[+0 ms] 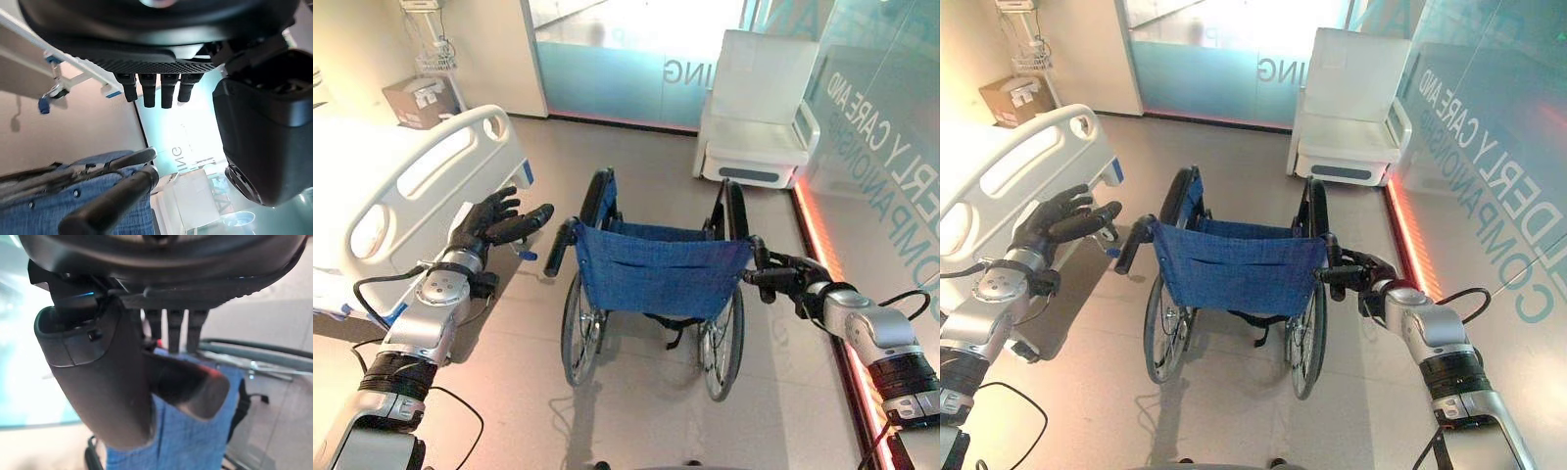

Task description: Push the wheelchair next to the bed

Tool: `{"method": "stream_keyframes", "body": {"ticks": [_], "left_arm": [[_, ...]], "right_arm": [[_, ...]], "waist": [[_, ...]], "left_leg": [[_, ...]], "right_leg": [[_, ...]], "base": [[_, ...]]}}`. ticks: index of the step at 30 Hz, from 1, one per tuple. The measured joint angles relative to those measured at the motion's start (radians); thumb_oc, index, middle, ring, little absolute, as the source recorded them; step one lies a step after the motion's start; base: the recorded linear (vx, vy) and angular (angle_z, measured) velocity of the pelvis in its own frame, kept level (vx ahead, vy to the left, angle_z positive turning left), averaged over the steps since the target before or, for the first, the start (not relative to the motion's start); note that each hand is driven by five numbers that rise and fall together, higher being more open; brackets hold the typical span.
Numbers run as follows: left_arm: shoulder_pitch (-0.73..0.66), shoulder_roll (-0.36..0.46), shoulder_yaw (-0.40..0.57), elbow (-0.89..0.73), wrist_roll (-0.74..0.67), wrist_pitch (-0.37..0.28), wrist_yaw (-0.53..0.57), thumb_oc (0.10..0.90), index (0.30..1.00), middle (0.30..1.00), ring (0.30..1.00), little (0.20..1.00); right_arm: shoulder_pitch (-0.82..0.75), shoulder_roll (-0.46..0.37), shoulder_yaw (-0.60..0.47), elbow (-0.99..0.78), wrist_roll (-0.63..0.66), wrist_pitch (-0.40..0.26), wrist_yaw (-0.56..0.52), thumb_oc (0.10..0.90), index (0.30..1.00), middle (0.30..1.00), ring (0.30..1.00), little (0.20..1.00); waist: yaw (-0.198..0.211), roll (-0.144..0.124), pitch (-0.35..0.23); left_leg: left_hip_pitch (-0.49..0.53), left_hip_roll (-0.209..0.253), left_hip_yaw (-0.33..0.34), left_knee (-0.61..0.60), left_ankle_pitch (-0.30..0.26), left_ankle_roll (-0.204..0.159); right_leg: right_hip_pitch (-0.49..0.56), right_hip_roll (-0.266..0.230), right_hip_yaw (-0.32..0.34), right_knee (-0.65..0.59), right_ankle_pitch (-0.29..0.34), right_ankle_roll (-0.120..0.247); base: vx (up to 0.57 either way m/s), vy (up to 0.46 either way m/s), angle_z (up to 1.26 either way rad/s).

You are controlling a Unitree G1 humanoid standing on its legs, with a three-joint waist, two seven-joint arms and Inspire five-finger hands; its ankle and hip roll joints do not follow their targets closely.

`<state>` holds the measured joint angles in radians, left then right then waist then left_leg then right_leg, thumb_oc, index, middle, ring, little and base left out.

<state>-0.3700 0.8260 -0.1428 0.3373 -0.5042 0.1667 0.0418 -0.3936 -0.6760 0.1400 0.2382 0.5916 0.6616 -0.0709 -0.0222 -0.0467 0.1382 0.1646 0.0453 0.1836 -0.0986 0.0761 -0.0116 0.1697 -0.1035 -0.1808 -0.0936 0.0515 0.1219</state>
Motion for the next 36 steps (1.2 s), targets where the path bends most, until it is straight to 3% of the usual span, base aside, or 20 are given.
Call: {"method": "stream_keyframes", "body": {"ticks": [5,16,22,36], "left_arm": [[-0.001,-0.034,-0.012,0.018,-0.133,0.153,-0.130,0.800,0.900,0.900,0.900,0.900],[-0.033,-0.036,-0.084,0.037,-0.285,0.316,-0.203,0.800,0.900,0.900,0.900,0.900],[-0.037,-0.035,-0.088,0.037,-0.296,0.345,-0.202,0.800,0.900,0.900,0.900,0.900],[-0.063,-0.067,-0.152,0.037,-0.271,0.326,-0.083,0.800,0.900,0.900,0.900,0.900]], "right_arm": [[-0.050,-0.022,0.026,0.034,-0.026,0.002,-0.002,0.400,0.300,0.300,0.300,0.300],[-0.081,-0.041,0.040,0.037,-0.026,0.001,-0.002,0.400,0.300,0.300,0.300,0.300],[-0.081,-0.042,0.047,0.037,-0.025,0.001,-0.005,0.400,0.300,0.300,0.300,0.300],[-0.088,-0.038,0.068,0.037,-0.024,-0.002,-0.024,0.400,0.300,0.300,0.300,0.300]], "waist": [[0.005,0.008,0.005],[-0.006,0.032,0.020],[-0.010,0.036,0.022],[-0.016,0.037,0.021]], "left_leg": [[0.000,-0.001,-0.005,0.000,0.000,0.000],[0.005,-0.001,-0.008,0.000,0.000,0.001],[0.008,-0.001,-0.008,0.000,0.000,0.000],[0.013,-0.001,-0.008,0.000,0.001,0.000]], "right_leg": [[0.002,-0.002,-0.022,0.001,0.000,0.000],[0.008,-0.002,-0.025,0.004,-0.001,-0.002],[0.011,-0.002,-0.025,0.003,-0.001,-0.002],[0.014,-0.001,-0.020,0.004,0.000,-0.003]], "base": [[0.00,-0.007,0.02],[0.00,0.000,0.00],[0.00,0.000,0.00],[0.00,-0.005,0.00]]}}
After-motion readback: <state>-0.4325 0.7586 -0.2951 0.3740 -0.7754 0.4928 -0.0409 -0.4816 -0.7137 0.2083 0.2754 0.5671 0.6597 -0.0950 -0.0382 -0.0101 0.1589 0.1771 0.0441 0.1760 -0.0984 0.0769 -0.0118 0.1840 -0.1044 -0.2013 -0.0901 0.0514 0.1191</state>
